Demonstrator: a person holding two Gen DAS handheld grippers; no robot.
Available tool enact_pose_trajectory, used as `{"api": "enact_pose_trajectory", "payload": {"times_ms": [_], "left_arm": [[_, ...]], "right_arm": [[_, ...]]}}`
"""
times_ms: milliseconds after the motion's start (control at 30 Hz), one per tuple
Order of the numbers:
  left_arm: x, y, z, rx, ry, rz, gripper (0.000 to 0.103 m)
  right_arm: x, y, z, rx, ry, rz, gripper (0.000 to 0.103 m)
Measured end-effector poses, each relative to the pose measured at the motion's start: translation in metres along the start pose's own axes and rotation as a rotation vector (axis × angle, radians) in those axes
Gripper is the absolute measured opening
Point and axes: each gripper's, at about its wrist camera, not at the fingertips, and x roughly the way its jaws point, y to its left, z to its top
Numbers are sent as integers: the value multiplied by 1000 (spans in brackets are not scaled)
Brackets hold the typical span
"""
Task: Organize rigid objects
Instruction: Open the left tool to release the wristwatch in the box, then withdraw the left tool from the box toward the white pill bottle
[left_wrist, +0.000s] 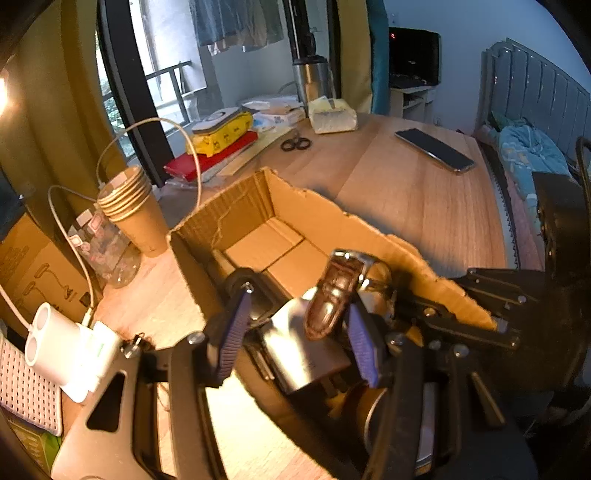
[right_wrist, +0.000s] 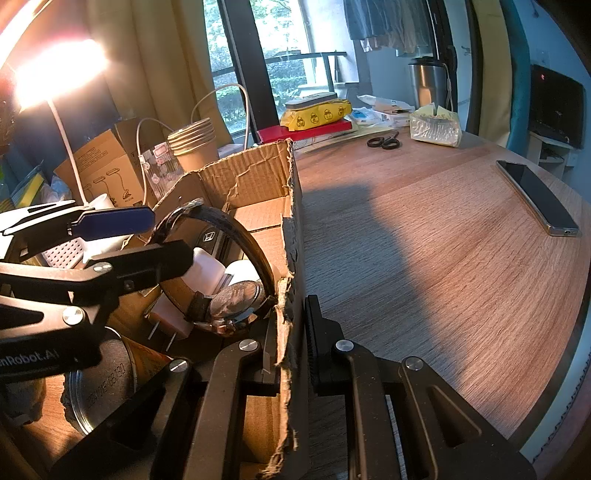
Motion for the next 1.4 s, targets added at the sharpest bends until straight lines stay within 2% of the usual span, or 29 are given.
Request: {"api": "enact_pose_trajectory", "payload": {"times_ms": [133, 300, 567, 967, 1133, 1400], "left_arm": [[-1, 5, -1, -20, -2, 6, 54], [-12, 0, -3, 15, -18, -2, 54], [-31, 17, -5, -21, -46, 18, 55], [-65, 48, -40, -86, -60, 78, 56], [-71, 63, -46, -121, -80, 119, 66], [-68, 78, -57, -164, -68, 158, 68]], "right_arm": [[-1, 0, 0, 0, 0, 0, 13], [-2, 0, 0, 0, 0, 1, 13], [-3, 0, 0, 0, 1, 1, 13], [-3, 0, 0, 0, 1, 0, 13], [-3, 0, 0, 0, 1, 1, 13], [-3, 0, 0, 0, 1, 1, 13]]}}
